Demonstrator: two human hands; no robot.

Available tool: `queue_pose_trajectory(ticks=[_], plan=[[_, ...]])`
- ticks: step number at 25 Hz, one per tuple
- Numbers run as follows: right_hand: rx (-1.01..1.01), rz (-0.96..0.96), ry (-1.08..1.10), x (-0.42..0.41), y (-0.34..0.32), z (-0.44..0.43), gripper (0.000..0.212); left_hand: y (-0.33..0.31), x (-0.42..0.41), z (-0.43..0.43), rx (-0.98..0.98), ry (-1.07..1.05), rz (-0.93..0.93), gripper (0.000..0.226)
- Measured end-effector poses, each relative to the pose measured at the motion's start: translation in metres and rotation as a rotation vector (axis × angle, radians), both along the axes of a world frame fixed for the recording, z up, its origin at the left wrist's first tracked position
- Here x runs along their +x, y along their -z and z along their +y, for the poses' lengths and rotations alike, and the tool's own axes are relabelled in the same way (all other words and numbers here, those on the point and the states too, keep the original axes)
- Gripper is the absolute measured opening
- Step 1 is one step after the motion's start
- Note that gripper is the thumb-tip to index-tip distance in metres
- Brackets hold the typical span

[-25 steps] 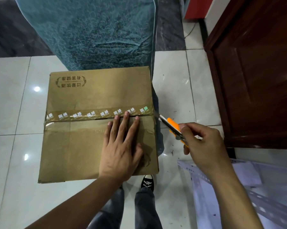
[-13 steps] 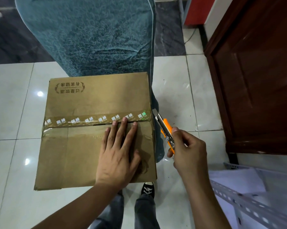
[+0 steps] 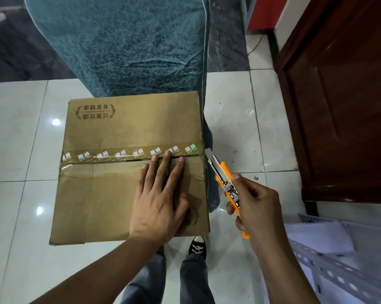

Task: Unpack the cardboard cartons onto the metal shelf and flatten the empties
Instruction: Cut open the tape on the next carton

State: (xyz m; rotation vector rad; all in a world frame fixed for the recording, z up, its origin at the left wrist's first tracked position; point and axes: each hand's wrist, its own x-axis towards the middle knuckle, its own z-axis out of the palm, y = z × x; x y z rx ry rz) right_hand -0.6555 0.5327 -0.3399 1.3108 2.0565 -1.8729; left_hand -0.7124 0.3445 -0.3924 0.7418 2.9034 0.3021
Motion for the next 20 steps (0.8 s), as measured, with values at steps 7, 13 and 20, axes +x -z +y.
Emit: queue_pose_trajectory(ticks=[7,13,20], plan=[[0.199,0.037,-0.043,0.007,0.001,-0.01,0.029,0.0,0.001,0.0,0.016,-0.003,0.015,0.073],[0.31,0.06,-0.022,0.01,-0.001,-0.019,0.029,0.001,0.0,0.001,0.005,-0.004,0.009,0.072],[0.463,0.094,-0.019,0.009,-0.002,-0.041,0.029,0.002,0.001,0.0,-0.002,-0.012,0.011,0.072]])
